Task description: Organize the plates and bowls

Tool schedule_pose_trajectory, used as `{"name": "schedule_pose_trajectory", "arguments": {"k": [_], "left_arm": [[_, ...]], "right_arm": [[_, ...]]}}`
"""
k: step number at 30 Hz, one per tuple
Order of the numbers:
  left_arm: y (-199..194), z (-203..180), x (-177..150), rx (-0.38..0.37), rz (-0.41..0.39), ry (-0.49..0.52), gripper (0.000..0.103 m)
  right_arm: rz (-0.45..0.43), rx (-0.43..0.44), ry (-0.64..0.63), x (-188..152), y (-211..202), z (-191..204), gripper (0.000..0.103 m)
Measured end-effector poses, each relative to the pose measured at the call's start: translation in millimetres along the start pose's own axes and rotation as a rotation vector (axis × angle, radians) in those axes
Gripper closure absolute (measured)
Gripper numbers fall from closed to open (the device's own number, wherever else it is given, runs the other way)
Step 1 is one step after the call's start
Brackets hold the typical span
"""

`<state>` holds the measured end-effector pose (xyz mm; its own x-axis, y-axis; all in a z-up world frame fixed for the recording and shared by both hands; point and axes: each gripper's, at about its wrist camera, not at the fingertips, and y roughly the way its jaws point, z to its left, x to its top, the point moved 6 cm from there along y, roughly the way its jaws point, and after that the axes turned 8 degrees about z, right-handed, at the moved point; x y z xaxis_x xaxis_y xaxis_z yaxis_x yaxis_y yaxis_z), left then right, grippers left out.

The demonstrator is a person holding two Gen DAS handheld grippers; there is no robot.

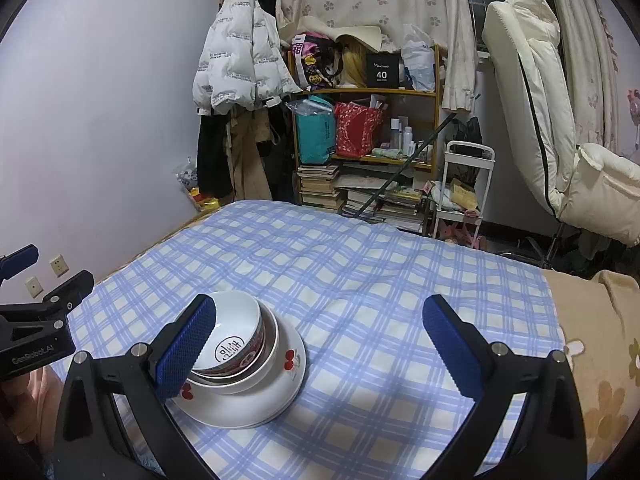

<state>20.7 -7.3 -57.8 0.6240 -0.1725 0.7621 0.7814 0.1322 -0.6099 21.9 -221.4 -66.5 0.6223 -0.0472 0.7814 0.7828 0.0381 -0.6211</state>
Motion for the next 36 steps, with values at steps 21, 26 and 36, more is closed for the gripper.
{"name": "schedule_pose_trajectory", "arguments": {"k": [21,26,36], "left_arm": [[-1.3,1.0,1.3,-0.017,-0.002,-0.002,0.005],[-2.1,1.6,1.7,-0.013,-0.005,0.0,0.005],[-2.8,0.3,1.0,-0.014,-0.005,0.001,0.005]], "right_arm": [[0.0,-0.002,0.002,0.2,0.9,-1.1,0.0],[0.001,-0.002,0.002,0.2,1.0,-1.3,0.0],[0.001,-0.002,0.003,0.4,0.9,-1.8,0.0]]}}
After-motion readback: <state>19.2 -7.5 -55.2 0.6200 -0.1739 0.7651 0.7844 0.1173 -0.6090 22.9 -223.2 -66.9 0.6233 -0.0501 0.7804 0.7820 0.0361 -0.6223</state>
